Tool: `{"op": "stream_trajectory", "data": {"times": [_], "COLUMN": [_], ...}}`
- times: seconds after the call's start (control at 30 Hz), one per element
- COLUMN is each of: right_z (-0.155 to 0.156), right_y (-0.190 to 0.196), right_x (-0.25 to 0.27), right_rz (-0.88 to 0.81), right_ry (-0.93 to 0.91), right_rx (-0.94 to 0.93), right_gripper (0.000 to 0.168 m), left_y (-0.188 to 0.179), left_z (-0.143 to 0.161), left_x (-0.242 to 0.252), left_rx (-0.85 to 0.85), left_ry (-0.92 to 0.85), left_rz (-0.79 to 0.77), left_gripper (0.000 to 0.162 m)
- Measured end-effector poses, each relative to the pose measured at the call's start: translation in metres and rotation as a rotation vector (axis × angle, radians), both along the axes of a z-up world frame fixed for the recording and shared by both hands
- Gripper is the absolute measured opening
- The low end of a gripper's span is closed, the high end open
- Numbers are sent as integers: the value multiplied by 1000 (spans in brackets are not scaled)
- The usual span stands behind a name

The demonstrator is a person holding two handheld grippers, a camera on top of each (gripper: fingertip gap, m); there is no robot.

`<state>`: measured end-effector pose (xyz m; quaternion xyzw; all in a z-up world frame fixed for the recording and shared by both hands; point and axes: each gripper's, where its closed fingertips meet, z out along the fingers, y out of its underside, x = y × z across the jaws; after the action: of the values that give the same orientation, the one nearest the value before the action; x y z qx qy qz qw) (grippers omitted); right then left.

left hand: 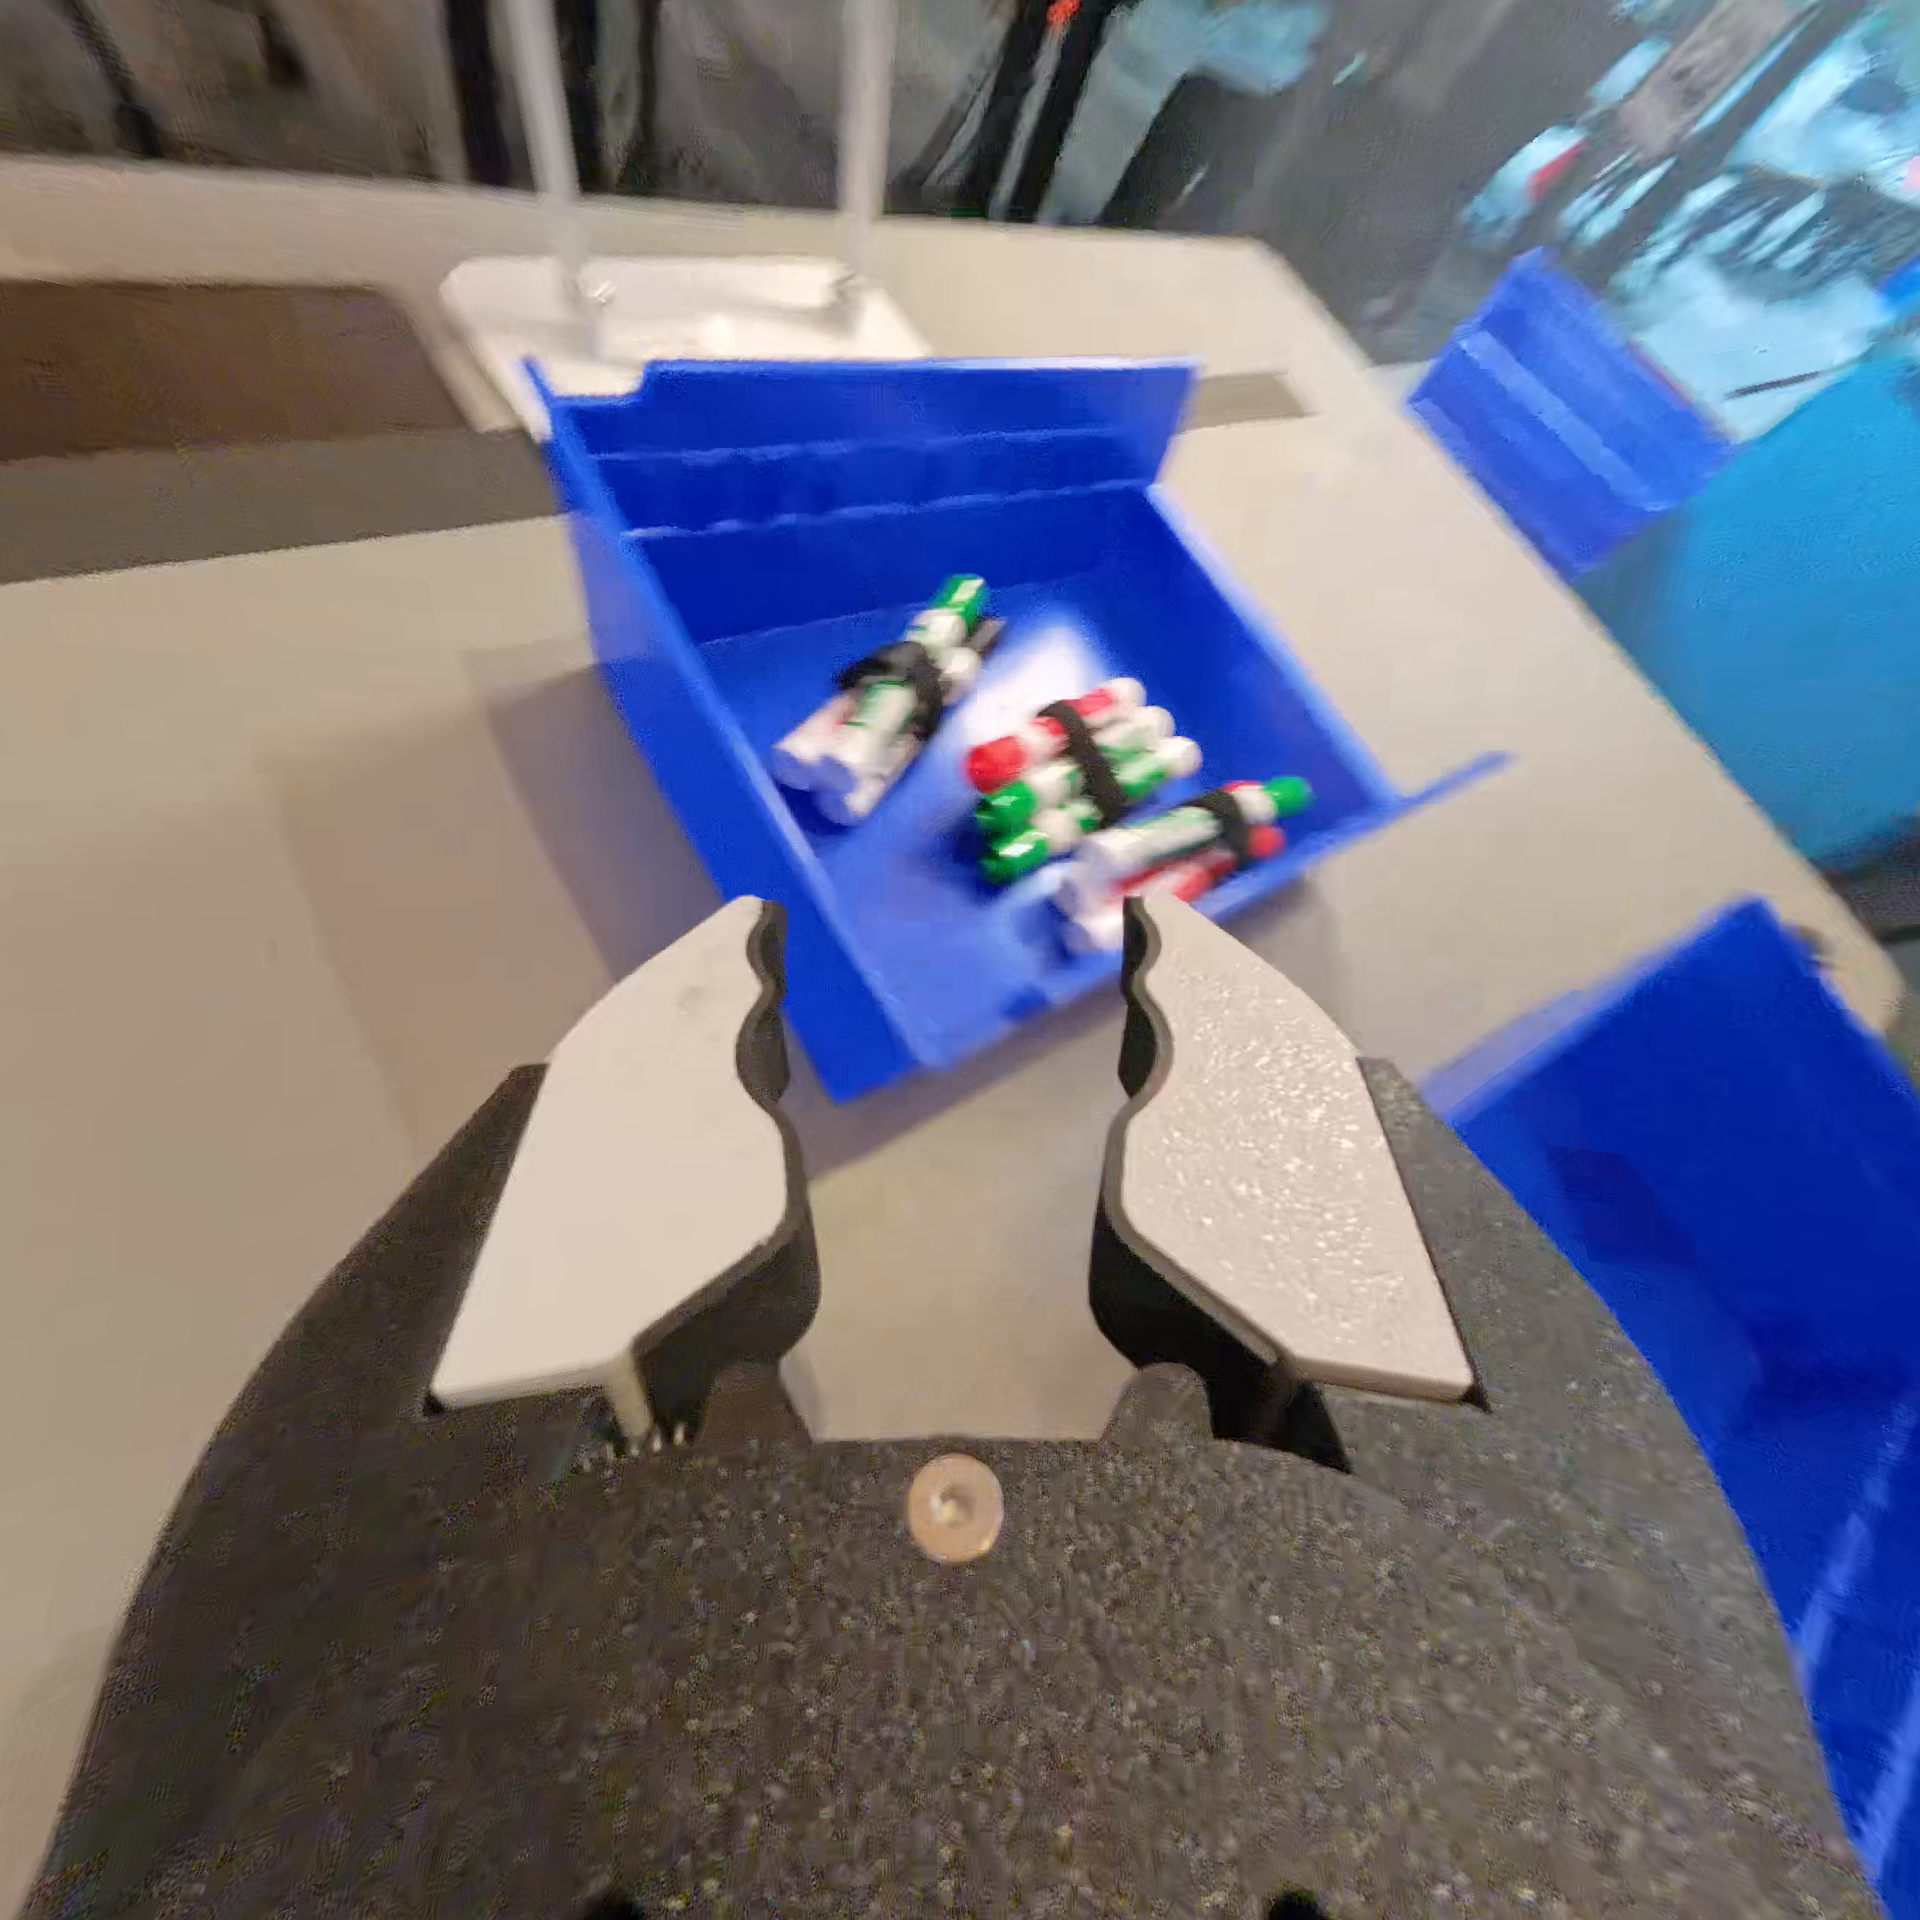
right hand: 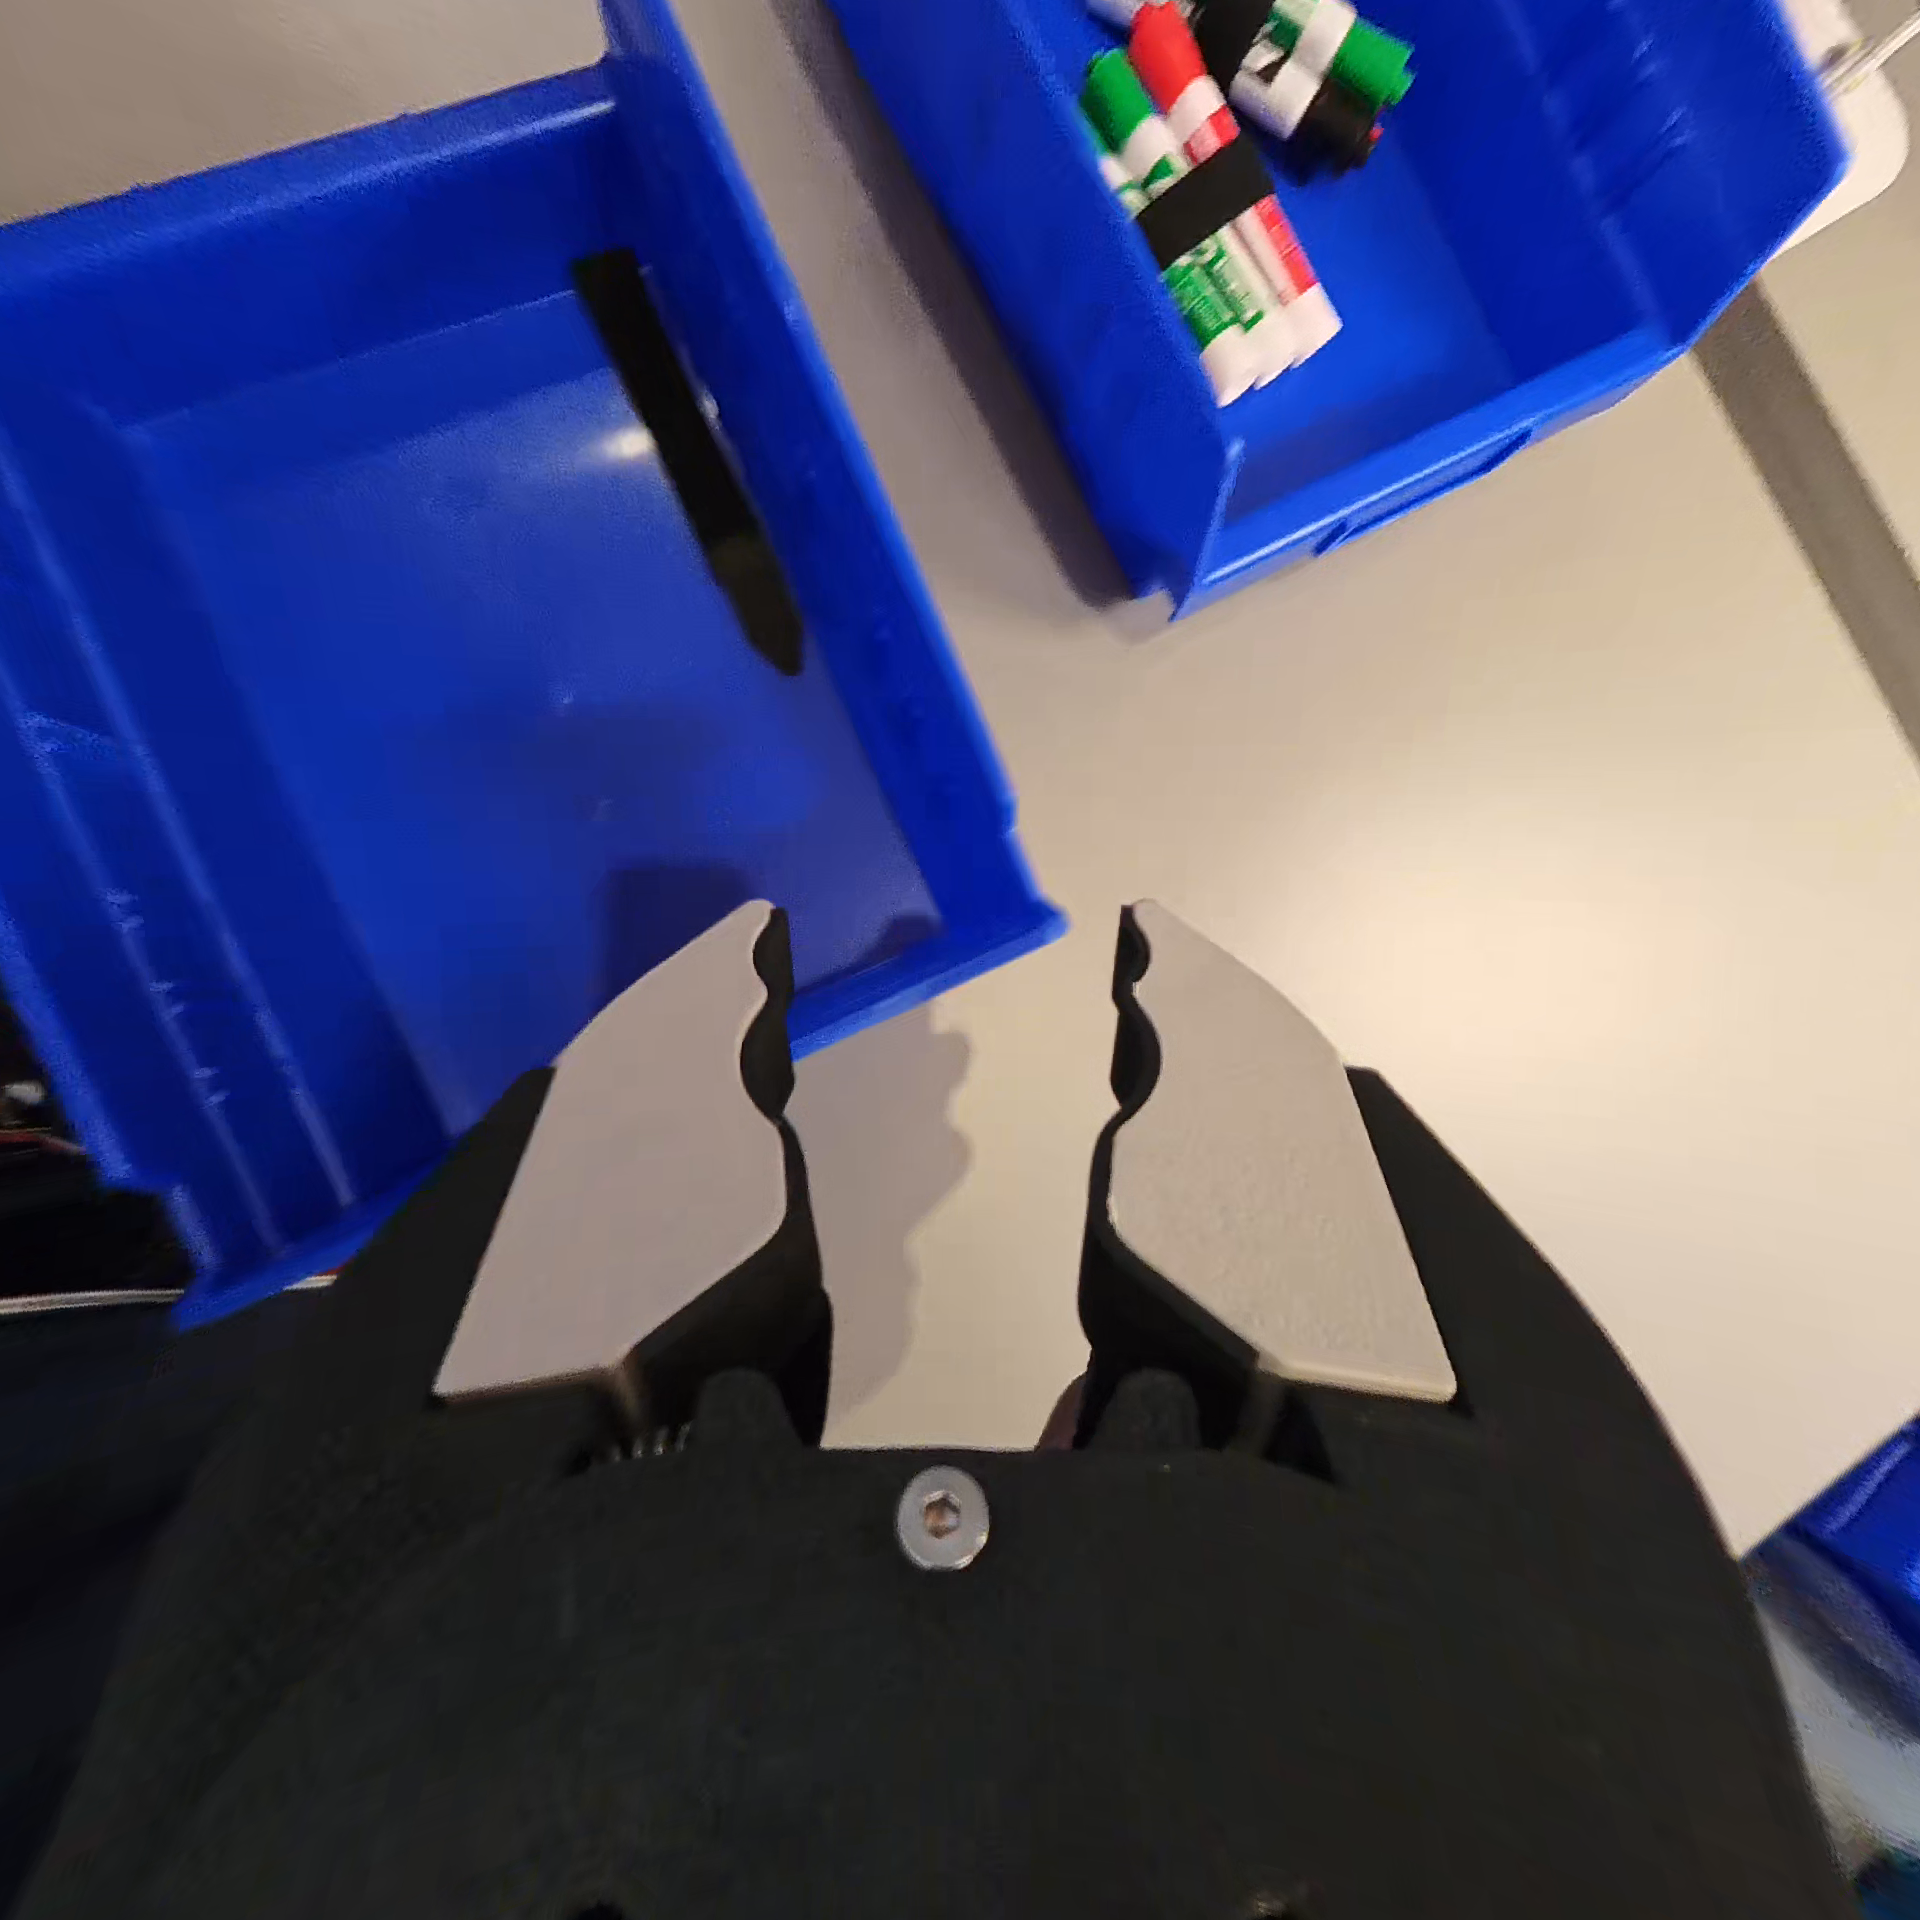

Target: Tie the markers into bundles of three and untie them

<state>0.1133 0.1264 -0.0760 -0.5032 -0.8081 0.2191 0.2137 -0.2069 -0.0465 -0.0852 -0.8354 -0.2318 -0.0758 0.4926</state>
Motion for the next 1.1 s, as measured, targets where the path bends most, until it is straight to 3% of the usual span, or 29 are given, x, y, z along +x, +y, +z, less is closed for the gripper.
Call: {"op": "stream_trajectory", "data": {"times": [0.17,0.23,0.33,0.37,0.47,0.67,0.8,0.93,1.1], "right_z": [-26,-38,-56,-59,-67,-72,-73,-73,-73], "right_y": [-16,-19,-19,-21,-24,-18,7,38,100], "right_x": [37,47,52,52,48,44,39,39,40], "right_rz": [-37,-61,-94,-100,-91,-35,-39,-27,-12], "right_ry": [-37,-61,-97,-103,-121,-174,-212,-266,-354], "right_rx": [-37,-63,-98,-122,-143,-113,-66,-36,109], "right_gripper": [63,64,69,69,70,67,56,39,26], "left_y": [33,41,36,28,11,-27,-71,-110,-167], "left_z": [-56,-58,-70,-76,-78,-78,-77,-77,-77], "left_x": [-43,-38,-54,-67,-102,-139,-179,-196,-215], "left_rx": [-305,-322,-487,-571,-703,-738,-808,-765,-814], "left_ry": [-50,-63,113,208,394,379,438,428,446], "left_rz": [-27,-81,-72,-47,8,27,93,45,26], "left_gripper": [61,41,28,20,18,19,24,20,21]}}
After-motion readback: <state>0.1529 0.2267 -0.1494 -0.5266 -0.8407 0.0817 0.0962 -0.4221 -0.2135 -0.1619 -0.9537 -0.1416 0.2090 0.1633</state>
